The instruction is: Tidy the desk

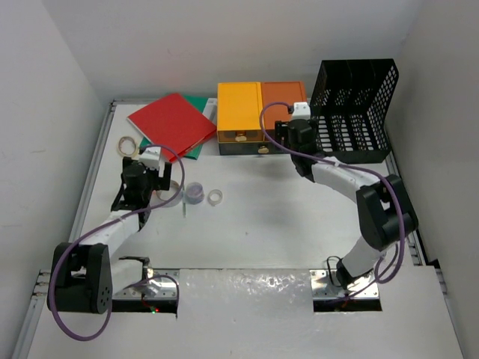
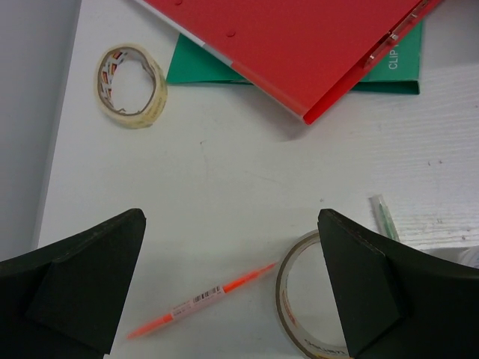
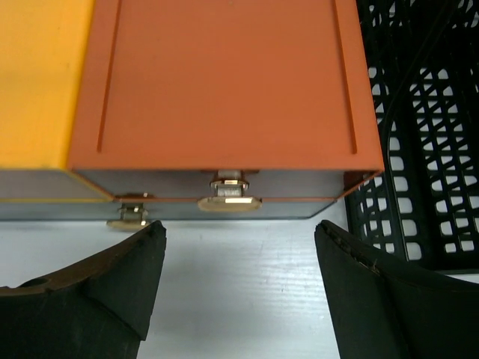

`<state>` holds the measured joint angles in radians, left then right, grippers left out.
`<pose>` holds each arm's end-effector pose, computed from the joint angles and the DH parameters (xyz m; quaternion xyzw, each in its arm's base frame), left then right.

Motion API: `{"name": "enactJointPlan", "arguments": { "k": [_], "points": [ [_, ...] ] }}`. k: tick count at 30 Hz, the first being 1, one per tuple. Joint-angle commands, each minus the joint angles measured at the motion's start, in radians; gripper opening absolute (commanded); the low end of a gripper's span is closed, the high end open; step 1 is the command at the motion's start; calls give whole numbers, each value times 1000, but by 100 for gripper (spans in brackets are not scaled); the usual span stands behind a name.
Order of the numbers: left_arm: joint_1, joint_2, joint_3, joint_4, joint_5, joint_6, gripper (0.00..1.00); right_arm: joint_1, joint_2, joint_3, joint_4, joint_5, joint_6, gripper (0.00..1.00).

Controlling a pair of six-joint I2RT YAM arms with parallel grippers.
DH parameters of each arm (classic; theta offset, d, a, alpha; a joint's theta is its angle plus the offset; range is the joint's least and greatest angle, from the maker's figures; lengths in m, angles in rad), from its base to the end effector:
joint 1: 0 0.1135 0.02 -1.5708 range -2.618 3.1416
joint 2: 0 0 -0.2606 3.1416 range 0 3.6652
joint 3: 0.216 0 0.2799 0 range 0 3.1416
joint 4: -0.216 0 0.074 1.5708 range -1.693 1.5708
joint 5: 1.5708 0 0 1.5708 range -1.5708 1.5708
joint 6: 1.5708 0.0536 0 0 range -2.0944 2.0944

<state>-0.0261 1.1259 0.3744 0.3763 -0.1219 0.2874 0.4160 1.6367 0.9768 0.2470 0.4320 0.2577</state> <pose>0.2670 -0.0005 0.1593 0.0949 0.8203 0.1231 0.5504 0.3771 0.1420 0.2041 0.0523 0.8243 0.0073 0.5637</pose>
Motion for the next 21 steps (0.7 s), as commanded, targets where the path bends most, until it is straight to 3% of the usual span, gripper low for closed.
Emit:
{"name": "enactJointPlan", "arguments": {
  "k": [1, 12, 16, 21],
  "points": [
    [8, -5, 43, 33, -18, -13, 100, 9, 50, 83, 68, 45, 2, 78],
    [8, -3, 43, 24, 2, -10, 100, 17, 179, 151, 115, 171, 17, 67],
    [8, -3, 41, 19, 4, -13, 100, 15, 202, 152, 141, 209, 26, 59],
    [8, -2, 41, 19, 8, -11, 100, 17, 215, 155, 166, 215, 35, 37]
  ]
}}
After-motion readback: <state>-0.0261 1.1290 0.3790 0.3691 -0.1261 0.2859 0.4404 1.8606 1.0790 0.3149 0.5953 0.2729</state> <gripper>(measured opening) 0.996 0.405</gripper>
